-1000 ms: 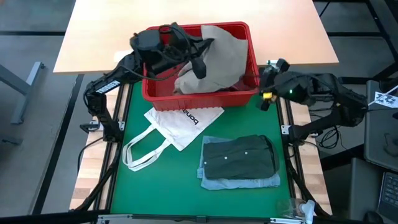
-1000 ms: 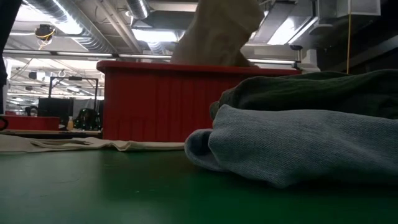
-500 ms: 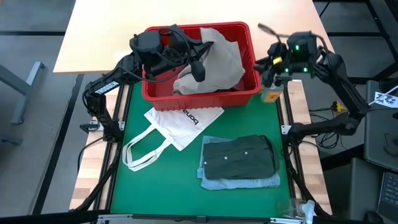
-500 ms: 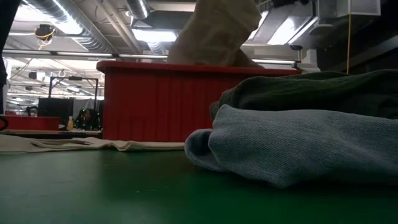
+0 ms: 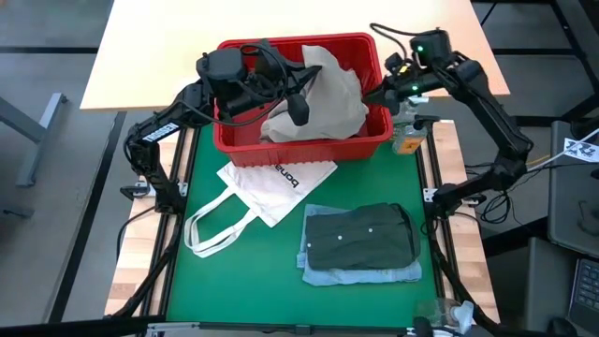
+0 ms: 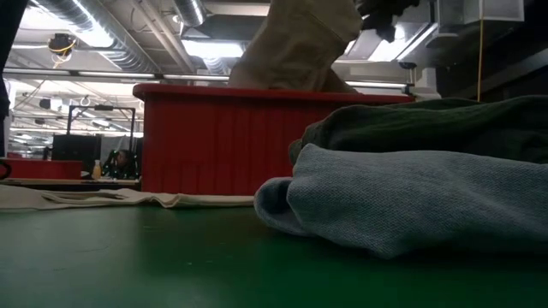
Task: Fold laundry
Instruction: Fold the gray shorts
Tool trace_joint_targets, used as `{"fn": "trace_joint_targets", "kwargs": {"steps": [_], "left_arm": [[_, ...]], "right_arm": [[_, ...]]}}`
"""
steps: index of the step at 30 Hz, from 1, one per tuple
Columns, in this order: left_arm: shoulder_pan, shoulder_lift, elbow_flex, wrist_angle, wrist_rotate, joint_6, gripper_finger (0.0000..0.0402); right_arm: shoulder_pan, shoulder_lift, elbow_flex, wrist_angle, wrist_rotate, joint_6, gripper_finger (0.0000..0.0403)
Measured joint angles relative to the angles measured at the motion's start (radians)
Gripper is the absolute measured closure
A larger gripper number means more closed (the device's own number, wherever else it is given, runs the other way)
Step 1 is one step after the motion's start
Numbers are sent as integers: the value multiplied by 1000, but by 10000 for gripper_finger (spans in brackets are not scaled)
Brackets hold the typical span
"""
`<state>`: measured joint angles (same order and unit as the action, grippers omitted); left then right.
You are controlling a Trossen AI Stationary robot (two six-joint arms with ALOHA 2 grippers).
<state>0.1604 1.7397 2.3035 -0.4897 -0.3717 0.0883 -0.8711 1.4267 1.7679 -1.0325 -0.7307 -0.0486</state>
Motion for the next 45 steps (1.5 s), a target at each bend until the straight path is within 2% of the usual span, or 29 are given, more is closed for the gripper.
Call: {"fn": "trace_joint_targets", "kwargs": {"steps": [2,8,12,15,25,28,33,36,45], "left_arm": [[0,0,0,-3,0,0,400],[0,0,0,-39,0,0,400],[0,0,0,-52,0,0,400],[0,0,0,-52,0,0,400],[-12,0,0,-129,0,-1,400],[-27,0,0,-157,-1,-1,400],[-62,0,0,-172,-1,0,400],[-82,0,0,-172,-1,0,400],[-119,0,0,-185,-2,1,400]], "right_arm": [[0,22,0,3,-60,0,275],[0,54,0,71,-376,0,275],[2,54,0,89,-424,0,275],[1,55,0,86,-363,15,275],[-8,54,0,87,89,41,275],[-15,59,0,94,127,41,275],[-13,82,0,86,115,40,275],[-12,91,0,88,44,17,275],[-13,95,0,86,-322,-64,275]]}}
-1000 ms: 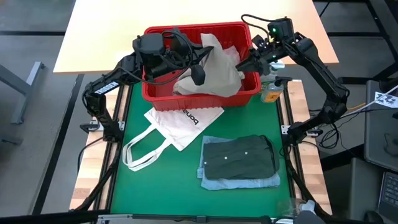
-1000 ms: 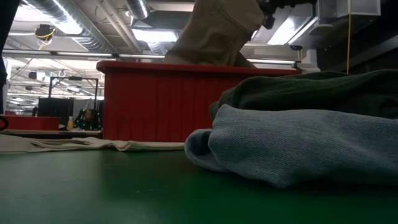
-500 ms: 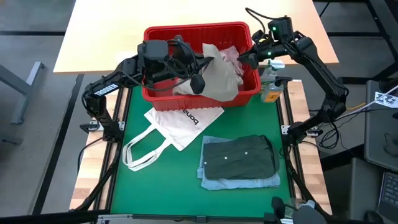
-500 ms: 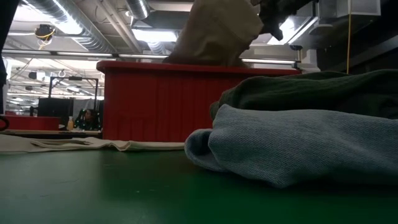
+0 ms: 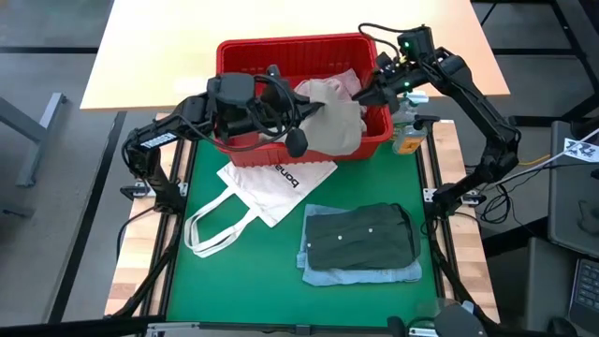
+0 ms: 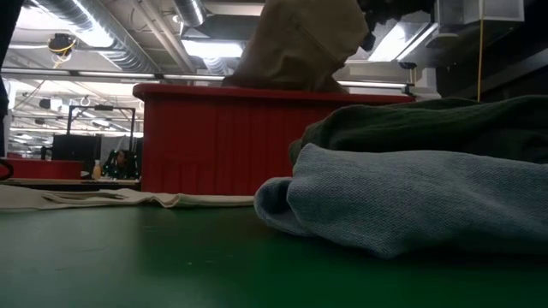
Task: Fold laundry
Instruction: Fold the gray shorts
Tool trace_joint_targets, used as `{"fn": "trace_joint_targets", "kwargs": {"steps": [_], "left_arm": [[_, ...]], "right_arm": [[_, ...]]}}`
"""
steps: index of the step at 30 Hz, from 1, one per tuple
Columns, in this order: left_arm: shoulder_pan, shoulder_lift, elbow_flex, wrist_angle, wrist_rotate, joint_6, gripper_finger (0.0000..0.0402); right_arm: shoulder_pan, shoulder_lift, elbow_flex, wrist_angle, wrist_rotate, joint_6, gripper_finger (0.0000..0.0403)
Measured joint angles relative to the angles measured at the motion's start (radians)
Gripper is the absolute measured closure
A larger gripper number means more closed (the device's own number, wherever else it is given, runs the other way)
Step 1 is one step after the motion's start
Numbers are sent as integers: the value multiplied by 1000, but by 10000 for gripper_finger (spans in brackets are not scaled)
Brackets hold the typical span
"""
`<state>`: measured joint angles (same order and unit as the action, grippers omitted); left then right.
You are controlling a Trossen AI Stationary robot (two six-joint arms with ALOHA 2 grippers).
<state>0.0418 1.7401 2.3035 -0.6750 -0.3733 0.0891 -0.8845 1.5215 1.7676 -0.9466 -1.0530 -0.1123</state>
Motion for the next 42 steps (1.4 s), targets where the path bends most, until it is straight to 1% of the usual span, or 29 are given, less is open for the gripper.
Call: {"fn": "trace_joint_targets", "kwargs": {"steps": [3,6,14,20,22,24,33,38,42], "left_arm": [[0,0,0,0,0,0,400],[0,0,0,0,0,0,400],[0,0,0,-10,-1,0,400],[0,0,0,-35,-6,-1,400],[0,0,0,-35,-6,-1,400],[1,0,0,-35,-6,-1,400],[1,0,0,-35,-7,-1,400],[2,0,0,-35,-8,0,400],[2,0,0,-28,-8,0,400]], "right_arm": [[0,0,0,0,-101,-1,275],[0,0,0,-8,-175,-1,275],[0,0,0,-77,-199,-2,275],[0,0,0,-80,-309,-2,275],[1,0,0,-80,-324,-1,275],[2,0,0,-80,-319,-1,275],[2,0,0,-89,-218,3,275],[2,-1,0,-166,-179,2,275],[2,-1,0,-217,-120,-1,275]]}}
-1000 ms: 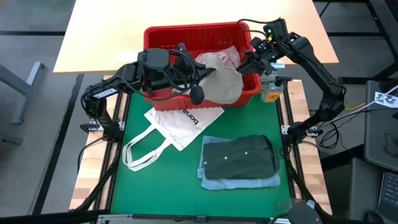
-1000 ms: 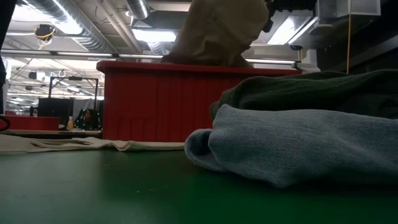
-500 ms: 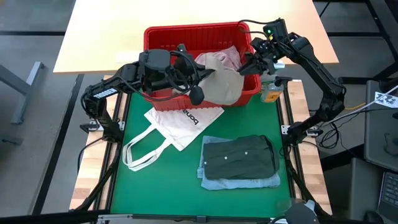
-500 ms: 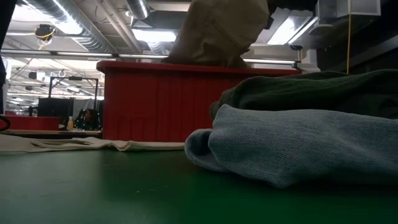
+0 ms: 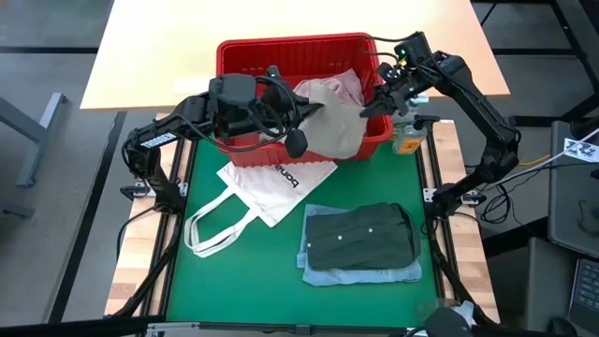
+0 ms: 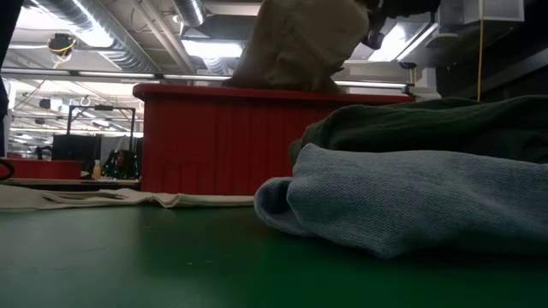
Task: Fold laundry
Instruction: Fold the gray shorts
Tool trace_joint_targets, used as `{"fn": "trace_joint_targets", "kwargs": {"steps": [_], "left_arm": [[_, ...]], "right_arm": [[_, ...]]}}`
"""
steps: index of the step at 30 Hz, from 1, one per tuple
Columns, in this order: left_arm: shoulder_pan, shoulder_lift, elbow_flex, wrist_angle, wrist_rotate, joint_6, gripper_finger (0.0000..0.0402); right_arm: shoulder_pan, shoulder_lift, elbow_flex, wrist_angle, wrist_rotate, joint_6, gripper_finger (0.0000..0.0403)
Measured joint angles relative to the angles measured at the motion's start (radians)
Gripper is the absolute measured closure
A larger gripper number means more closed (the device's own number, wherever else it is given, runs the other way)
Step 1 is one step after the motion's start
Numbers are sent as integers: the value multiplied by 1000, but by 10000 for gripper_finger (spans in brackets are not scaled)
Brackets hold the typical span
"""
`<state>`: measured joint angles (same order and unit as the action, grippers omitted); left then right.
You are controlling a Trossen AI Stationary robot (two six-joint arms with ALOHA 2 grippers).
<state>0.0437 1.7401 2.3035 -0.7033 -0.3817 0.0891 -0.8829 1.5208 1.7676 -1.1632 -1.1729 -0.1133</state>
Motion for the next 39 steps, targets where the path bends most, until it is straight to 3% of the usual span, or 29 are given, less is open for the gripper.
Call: {"fn": "trace_joint_targets", "kwargs": {"steps": [7,14,17,21,27,34,39], "left_arm": [[0,0,0,6,-30,1,400],[15,0,0,9,-46,2,400],[33,0,0,14,-58,2,400],[62,0,0,45,-145,31,392],[123,0,0,93,-326,173,360],[217,0,0,102,-342,210,284],[262,-9,0,103,-353,211,244]], "right_arm": [[37,0,0,-23,44,0,284],[151,0,0,6,41,0,387],[202,-2,0,80,46,27,385],[257,-19,0,285,45,148,389],[275,-48,0,745,47,424,389],[246,-48,1,1221,163,650,395],[210,-48,1,1314,246,657,394]]}}
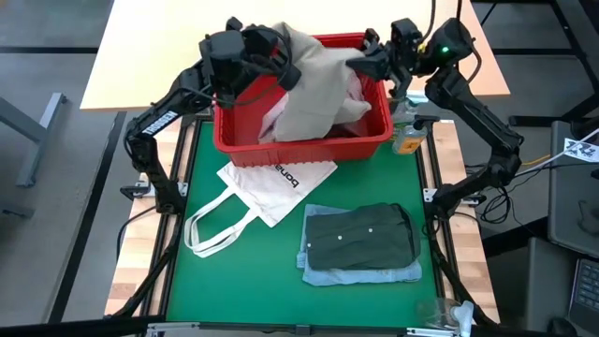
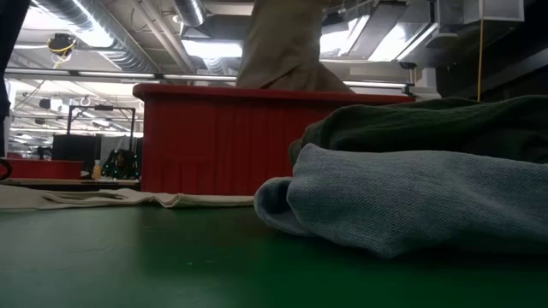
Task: Fold laundry
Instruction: Fold the gray shorts
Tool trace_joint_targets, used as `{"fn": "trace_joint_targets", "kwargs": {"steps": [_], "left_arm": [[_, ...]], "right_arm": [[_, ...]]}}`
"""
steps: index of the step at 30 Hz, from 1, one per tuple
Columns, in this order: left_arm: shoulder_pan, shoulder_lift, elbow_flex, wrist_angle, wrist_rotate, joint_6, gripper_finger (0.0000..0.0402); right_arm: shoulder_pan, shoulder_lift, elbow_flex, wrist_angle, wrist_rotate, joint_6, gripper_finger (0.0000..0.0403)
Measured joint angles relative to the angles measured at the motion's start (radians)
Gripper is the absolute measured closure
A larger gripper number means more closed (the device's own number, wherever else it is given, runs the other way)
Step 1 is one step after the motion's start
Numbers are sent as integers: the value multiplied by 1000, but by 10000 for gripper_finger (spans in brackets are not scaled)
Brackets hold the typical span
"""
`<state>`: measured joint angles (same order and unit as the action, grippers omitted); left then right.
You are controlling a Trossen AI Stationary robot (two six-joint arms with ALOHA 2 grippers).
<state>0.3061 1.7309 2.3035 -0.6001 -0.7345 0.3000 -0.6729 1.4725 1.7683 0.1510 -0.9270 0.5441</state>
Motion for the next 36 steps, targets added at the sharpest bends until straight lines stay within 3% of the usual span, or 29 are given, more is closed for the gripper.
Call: {"fn": "trace_joint_targets", "kwargs": {"steps": [6,18,23,29,34,36], "left_arm": [[1,-57,2,-37,-50,-10,238],[-87,-119,1,-329,-39,-141,237],[-87,-118,1,-489,122,-267,237],[-86,-118,0,-684,185,-400,237],[-109,-95,-38,-715,363,-517,237],[-131,-84,-79,-703,387,-519,237]], "right_arm": [[-51,0,0,5,42,1,394],[-67,0,0,5,52,-2,393],[-67,0,0,5,53,-2,391],[-67,0,0,5,53,-1,390],[-67,0,0,5,80,-1,389],[-67,0,0,6,85,-1,389]]}}
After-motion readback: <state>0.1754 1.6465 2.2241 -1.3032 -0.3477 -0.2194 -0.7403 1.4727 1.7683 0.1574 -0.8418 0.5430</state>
